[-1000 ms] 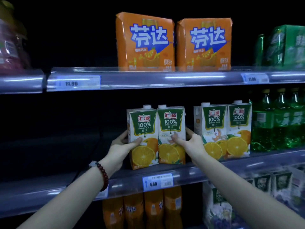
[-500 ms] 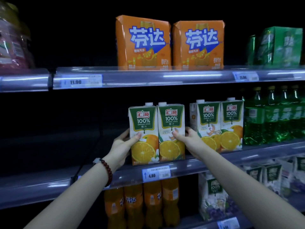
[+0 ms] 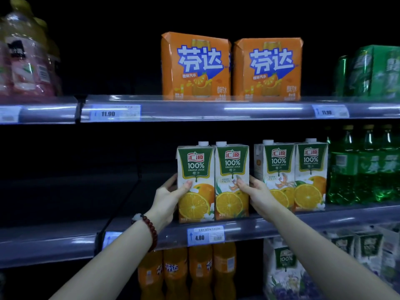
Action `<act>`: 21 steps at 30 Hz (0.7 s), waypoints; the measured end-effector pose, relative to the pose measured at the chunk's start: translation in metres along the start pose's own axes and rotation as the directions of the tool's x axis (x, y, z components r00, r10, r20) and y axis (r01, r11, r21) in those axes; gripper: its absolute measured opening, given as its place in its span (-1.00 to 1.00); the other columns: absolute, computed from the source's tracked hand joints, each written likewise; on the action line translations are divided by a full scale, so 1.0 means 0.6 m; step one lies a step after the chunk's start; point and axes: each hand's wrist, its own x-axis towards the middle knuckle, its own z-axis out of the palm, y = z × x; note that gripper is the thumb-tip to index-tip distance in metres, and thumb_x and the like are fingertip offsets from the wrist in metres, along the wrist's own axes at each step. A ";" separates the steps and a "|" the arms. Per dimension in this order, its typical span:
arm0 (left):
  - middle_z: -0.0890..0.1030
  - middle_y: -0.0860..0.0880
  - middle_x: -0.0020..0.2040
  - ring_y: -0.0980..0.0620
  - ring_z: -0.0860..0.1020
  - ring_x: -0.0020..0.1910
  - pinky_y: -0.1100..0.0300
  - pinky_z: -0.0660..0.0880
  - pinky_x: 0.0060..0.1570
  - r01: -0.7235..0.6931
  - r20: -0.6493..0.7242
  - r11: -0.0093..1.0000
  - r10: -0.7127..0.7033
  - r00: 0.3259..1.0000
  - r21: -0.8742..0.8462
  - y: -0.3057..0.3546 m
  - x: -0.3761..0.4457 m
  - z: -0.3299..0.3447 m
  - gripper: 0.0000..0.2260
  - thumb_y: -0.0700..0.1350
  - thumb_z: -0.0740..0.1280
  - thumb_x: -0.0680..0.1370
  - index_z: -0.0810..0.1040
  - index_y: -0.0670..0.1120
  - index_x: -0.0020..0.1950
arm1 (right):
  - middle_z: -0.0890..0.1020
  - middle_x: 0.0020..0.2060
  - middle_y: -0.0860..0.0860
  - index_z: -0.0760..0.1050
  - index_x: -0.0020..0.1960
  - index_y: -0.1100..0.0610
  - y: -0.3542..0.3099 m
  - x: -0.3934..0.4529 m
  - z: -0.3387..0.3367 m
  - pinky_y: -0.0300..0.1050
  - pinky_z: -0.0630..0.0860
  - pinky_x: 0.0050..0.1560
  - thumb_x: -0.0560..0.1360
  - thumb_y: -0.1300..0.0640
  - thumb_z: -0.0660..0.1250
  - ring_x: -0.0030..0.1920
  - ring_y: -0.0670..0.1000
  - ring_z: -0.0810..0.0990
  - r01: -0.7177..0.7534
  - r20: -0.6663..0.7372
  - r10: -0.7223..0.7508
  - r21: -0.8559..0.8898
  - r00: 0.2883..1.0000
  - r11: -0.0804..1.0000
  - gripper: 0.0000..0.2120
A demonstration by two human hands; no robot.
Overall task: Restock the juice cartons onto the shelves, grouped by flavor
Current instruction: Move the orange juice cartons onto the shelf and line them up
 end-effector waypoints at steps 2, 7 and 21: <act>0.73 0.02 -0.14 0.08 0.70 -0.18 0.24 0.59 -0.36 -0.001 -0.001 1.000 0.001 1.000 -0.008 -0.004 0.001 0.009 -0.37 -0.12 0.51 0.32 0.43 -0.08 0.37 | 0.67 0.13 0.07 0.52 0.18 0.03 0.003 -0.001 -0.005 0.24 0.44 0.30 0.40 -0.02 0.43 0.19 0.13 0.61 -0.005 -0.016 0.004 -0.019 1.000 1.000 -0.63; 0.73 0.05 -0.13 0.12 0.70 -0.16 0.25 0.60 -0.35 -0.003 0.010 1.000 0.003 1.000 0.017 -0.013 0.006 0.026 -0.45 -0.13 0.50 0.38 0.45 -0.04 0.34 | 0.59 0.20 0.11 0.43 0.17 0.11 -0.001 -0.007 -0.008 0.23 0.45 0.29 0.56 -0.07 0.27 0.20 0.13 0.57 -0.050 -0.108 0.031 -0.181 0.994 0.982 -0.70; 0.60 0.16 -0.12 0.32 0.53 -0.17 0.47 0.42 -0.35 -0.137 -0.127 0.788 0.263 0.957 0.600 0.005 -0.019 0.033 -0.63 0.06 0.48 0.43 0.55 -0.01 0.19 | 0.43 -0.43 0.03 0.36 -0.29 0.16 -0.032 -0.023 -0.001 -0.15 0.36 -0.44 0.55 -0.11 0.28 -0.44 -0.02 0.38 -0.059 -0.223 -0.200 -0.794 0.954 0.605 -0.60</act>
